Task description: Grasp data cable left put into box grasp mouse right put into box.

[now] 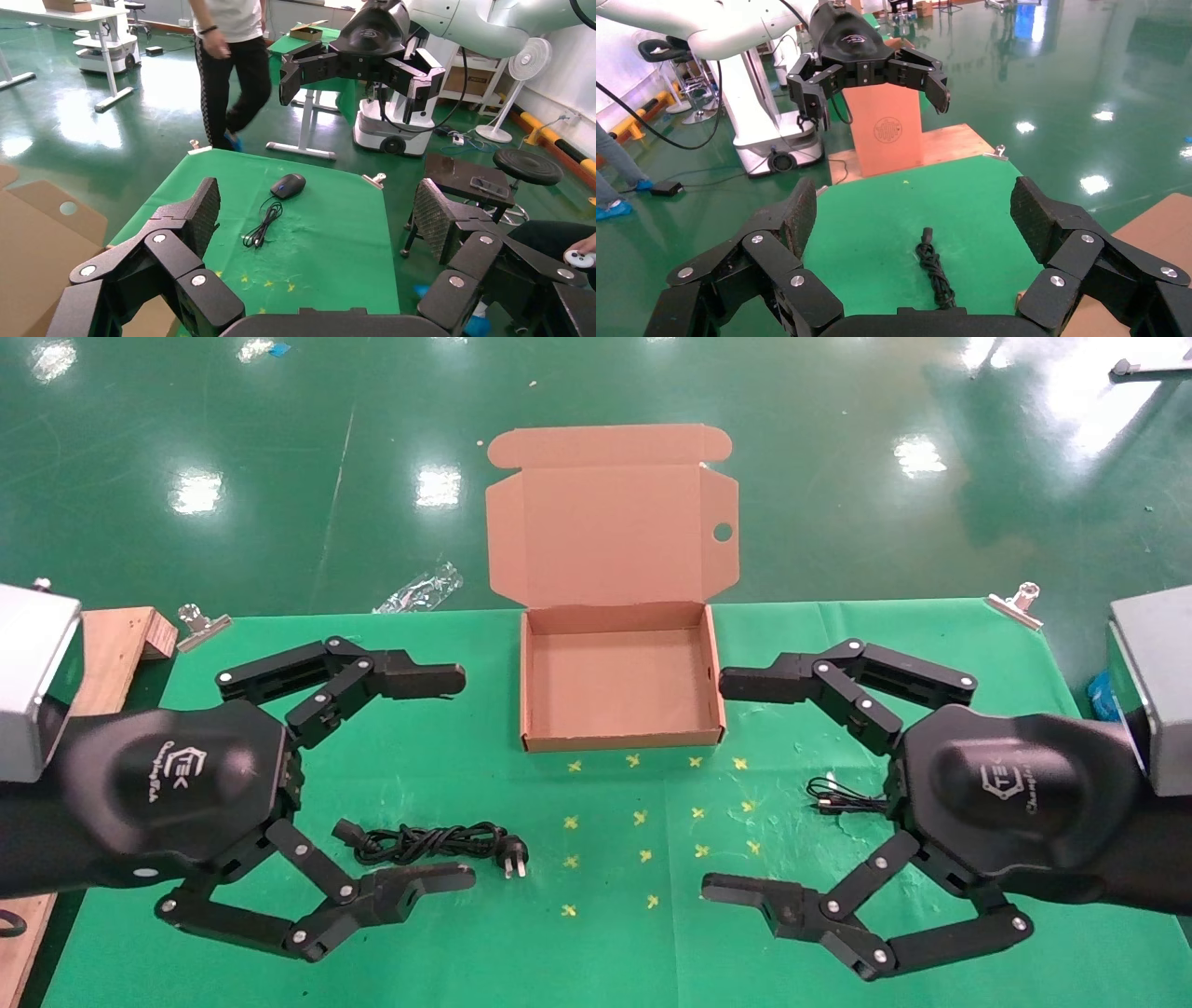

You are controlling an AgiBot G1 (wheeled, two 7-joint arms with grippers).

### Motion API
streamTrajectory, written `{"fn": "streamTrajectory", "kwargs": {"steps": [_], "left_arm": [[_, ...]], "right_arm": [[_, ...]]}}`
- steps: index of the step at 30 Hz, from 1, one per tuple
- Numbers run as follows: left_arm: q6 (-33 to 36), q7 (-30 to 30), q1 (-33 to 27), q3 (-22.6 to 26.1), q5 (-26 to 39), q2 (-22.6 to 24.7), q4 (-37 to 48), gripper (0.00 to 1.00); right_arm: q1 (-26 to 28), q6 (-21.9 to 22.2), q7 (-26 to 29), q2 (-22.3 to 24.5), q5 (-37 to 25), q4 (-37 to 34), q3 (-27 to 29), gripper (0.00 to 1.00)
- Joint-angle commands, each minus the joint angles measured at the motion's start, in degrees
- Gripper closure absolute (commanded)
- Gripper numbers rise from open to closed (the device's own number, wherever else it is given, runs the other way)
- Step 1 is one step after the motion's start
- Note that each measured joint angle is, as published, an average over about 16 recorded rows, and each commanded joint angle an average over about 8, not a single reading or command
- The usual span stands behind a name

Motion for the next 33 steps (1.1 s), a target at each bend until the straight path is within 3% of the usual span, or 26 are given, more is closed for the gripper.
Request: {"fn": "streamTrajectory", "kwargs": {"steps": [1, 23, 28, 33], "left_arm": [[0.0, 0.0, 0.0, 0.0, 0.0, 0.0, 0.0, 0.00], [0.2, 0.3, 0.0, 0.3, 1.0, -0.2, -0.4, 0.00], [0.3, 2.9, -1.8, 3.3, 10.6, -0.8, -2.4, 0.00], [-0.4, 5.6, -6.9, 9.9, 30.3, 1.0, -3.8, 0.00]], "right_arm": [[0.0, 0.0, 0.0, 0.0, 0.0, 0.0, 0.0, 0.00], [0.0, 0.0, -0.1, 0.2, -0.5, 0.1, -0.1, 0.00], [0.1, 0.7, 0.1, 2.5, -6.1, 1.0, -1.6, 0.00], [-0.7, 3.2, 2.0, 4.9, -12.9, 1.8, -3.6, 0.00]]}}
